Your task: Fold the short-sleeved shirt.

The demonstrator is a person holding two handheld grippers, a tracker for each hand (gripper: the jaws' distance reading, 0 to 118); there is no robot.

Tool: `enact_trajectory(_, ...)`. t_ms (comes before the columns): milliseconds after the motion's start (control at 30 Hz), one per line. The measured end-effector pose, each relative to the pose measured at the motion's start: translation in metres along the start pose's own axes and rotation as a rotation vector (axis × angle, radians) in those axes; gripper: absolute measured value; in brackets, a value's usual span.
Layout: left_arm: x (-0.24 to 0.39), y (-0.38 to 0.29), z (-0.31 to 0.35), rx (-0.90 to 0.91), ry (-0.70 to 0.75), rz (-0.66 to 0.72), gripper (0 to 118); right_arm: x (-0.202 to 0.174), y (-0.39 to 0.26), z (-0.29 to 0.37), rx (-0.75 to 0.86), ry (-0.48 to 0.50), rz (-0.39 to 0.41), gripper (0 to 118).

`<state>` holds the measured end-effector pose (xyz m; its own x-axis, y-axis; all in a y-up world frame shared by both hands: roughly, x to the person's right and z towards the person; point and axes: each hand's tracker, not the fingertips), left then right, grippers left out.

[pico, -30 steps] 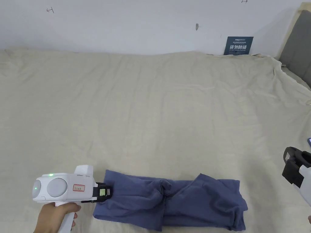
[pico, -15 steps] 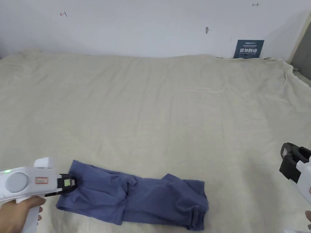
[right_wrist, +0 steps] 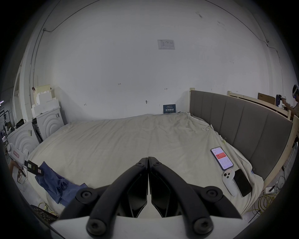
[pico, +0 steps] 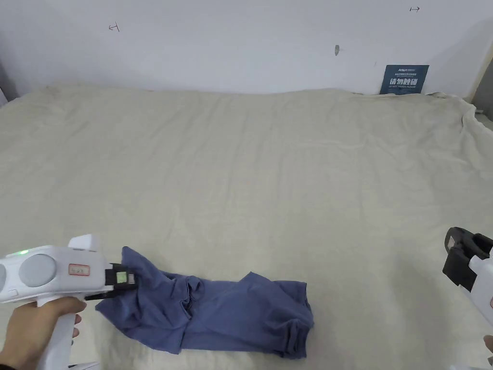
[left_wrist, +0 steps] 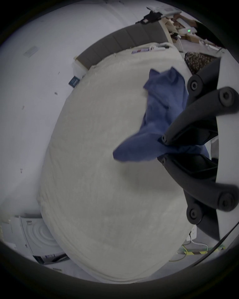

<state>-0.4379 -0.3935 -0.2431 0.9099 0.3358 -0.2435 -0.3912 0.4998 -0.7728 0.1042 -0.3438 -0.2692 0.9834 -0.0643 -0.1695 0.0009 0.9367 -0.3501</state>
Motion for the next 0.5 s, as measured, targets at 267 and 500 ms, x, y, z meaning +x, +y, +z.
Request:
enact_trajectory(267, 0.09, -0.001, -0.028, -0.073, -0.131, -0.126, 5, 0.011, -0.002, 0.009, 0.015, -0.01, -0.019, 0)
enact_trajectory(500, 0.158, -0.011, -0.08, -0.144, -0.218, -0.197, 5, 0.024, -0.006, 0.017, 0.014, -0.031, -0.037, 0)
